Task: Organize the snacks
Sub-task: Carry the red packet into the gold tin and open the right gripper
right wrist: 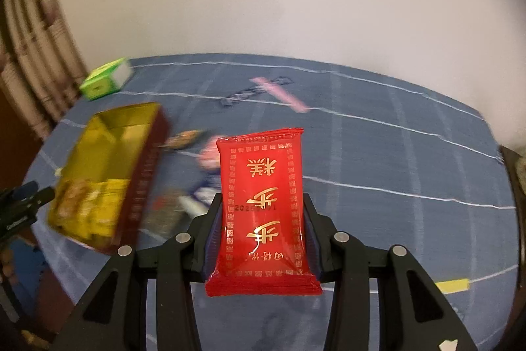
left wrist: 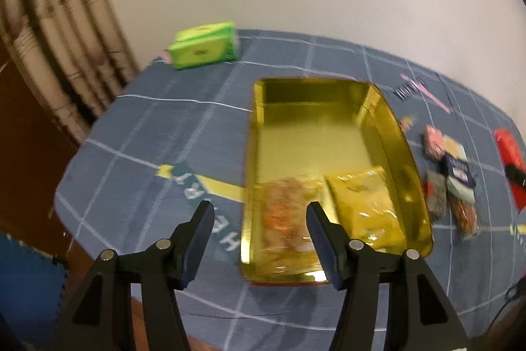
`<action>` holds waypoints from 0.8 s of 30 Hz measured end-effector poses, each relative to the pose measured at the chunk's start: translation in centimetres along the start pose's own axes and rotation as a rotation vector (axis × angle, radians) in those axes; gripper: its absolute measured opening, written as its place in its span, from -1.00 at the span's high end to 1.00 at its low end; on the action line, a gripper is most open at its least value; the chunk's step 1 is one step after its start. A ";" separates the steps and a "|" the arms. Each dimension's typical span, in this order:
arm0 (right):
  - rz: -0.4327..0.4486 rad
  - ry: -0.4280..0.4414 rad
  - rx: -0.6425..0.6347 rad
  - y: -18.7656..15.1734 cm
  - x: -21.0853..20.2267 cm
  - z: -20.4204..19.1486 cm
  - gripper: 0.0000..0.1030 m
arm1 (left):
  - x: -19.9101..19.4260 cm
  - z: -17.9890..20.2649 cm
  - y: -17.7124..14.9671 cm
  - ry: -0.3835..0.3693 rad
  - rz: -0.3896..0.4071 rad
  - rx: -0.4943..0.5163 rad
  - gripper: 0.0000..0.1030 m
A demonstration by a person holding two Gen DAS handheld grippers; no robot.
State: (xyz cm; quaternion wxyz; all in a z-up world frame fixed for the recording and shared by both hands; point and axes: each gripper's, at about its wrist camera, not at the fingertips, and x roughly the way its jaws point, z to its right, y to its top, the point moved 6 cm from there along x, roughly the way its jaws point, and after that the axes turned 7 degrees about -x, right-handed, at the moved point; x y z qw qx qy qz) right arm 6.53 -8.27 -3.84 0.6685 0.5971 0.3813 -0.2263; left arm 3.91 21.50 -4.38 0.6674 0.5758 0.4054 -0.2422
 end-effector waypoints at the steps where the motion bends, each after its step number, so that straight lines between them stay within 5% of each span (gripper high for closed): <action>1: -0.002 0.015 -0.010 0.3 0.1 -1.1 0.23 | -0.3 -0.9 0.1 0.021 0.013 -0.020 -0.16; 13: -0.043 0.139 -0.140 2.5 2.9 -14.1 0.23 | -1.1 -8.9 -2.6 0.125 0.013 -0.198 -0.16; 24: -0.097 0.105 -0.170 2.3 6.0 -18.4 0.23 | -1.0 -10.7 -2.8 0.134 0.016 -0.246 -0.16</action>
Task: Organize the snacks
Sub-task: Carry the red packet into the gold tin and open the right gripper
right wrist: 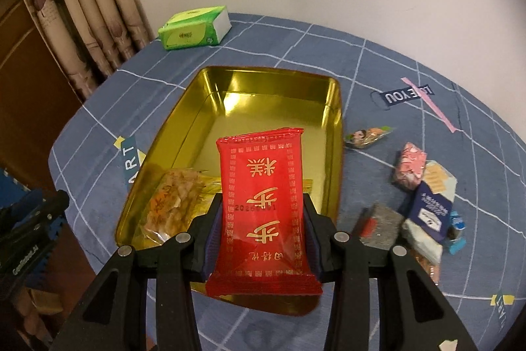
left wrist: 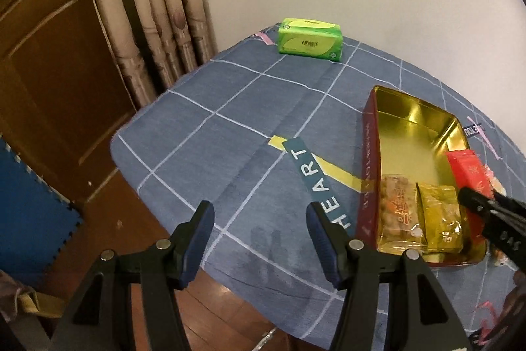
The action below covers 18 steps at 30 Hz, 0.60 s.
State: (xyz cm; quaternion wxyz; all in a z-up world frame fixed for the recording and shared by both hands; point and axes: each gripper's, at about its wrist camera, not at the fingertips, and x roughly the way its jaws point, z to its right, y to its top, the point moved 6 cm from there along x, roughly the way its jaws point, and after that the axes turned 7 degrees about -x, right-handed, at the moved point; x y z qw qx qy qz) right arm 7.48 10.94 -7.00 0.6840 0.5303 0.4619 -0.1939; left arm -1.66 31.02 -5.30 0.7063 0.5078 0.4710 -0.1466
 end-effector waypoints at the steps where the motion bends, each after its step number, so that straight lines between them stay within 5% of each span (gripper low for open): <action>1: -0.006 -0.001 -0.001 0.0 0.3 -0.2 0.23 | 0.1 0.0 0.0 -0.004 -0.005 -0.005 -0.16; 18: -0.071 -0.014 -0.025 -0.9 2.4 -1.6 0.23 | 0.1 -0.4 0.0 0.002 -0.009 -0.031 -0.16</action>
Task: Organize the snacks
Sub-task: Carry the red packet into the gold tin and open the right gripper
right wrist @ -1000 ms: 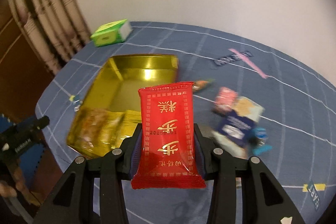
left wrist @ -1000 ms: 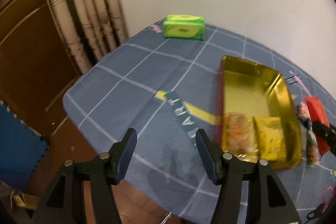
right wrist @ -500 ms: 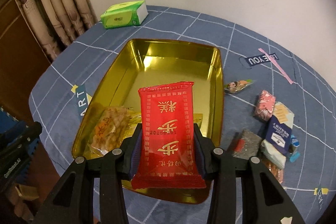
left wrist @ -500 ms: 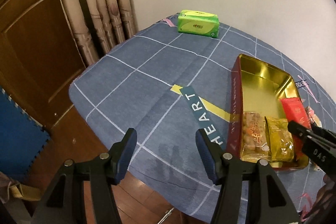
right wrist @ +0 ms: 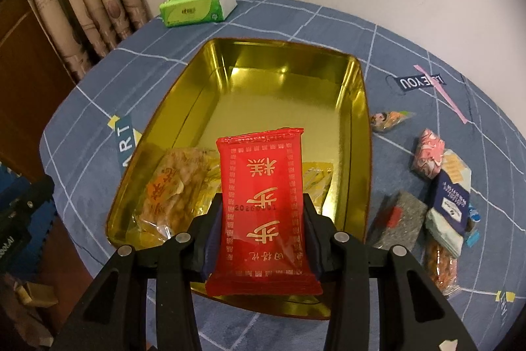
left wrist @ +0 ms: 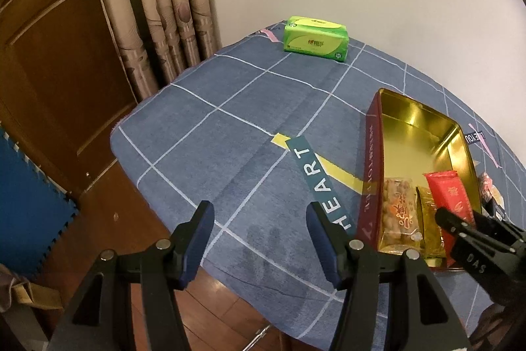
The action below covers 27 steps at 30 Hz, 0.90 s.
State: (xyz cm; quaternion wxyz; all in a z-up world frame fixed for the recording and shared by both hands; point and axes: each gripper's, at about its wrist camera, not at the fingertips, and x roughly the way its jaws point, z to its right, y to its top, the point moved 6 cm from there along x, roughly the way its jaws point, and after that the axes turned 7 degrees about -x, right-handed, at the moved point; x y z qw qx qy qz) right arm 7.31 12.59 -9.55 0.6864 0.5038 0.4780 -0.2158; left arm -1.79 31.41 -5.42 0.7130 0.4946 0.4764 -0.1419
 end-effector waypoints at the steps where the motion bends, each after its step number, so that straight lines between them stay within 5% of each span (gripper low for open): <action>1: -0.004 -0.004 -0.002 -0.1 0.1 0.0 0.23 | 0.0 0.0 0.0 0.001 0.000 0.000 -0.16; 11: -0.044 0.004 -0.007 -0.6 1.0 0.1 0.15 | -0.2 0.1 -0.1 -0.001 -0.002 0.001 -0.16; 19: 0.052 0.024 -0.017 0.3 -2.4 0.6 -0.06 | -0.1 0.1 -0.1 0.009 0.009 -0.001 -0.16; 27: 0.124 -0.052 0.021 -0.7 -6.2 6.8 -0.06 | 0.0 -0.1 -0.1 0.015 0.013 0.001 -0.16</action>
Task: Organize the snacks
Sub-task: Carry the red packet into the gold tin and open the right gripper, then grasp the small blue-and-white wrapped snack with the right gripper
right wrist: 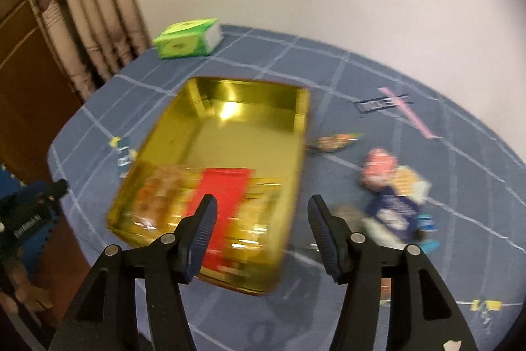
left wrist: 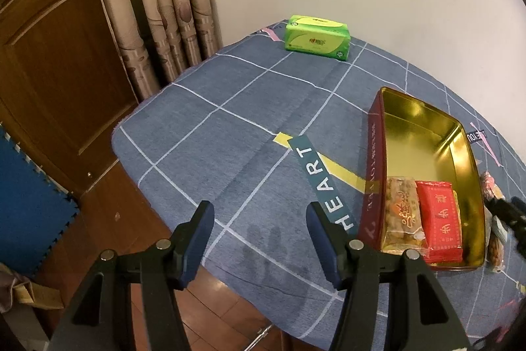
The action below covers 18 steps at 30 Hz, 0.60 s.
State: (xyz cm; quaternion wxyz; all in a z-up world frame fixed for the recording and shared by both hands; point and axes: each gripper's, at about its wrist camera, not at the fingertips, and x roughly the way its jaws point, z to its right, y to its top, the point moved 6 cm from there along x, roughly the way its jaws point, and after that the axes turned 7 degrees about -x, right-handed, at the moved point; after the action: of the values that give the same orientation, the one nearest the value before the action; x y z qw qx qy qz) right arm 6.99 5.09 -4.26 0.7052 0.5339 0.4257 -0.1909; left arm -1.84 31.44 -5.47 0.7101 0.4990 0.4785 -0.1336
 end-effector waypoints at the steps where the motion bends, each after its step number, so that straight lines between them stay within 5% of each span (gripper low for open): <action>1: -0.001 -0.018 0.006 -0.3 -0.2 1.3 -0.06 | 0.0 0.0 0.0 0.001 0.000 0.002 -0.16; 7: -0.040 -0.141 0.073 -3.5 -0.4 10.2 -0.06 | -0.1 0.2 -0.1 0.017 0.009 0.018 -0.16; 18: -0.105 -0.091 0.095 -7.2 2.5 16.7 0.02 | -0.5 1.9 -0.6 0.047 0.027 0.101 -0.16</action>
State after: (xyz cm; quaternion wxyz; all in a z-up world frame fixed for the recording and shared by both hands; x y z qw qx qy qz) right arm 9.76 -12.30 -9.37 0.6867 0.5344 0.4111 -0.2717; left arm -1.47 29.48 -5.35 0.6744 0.5437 0.4807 -0.1362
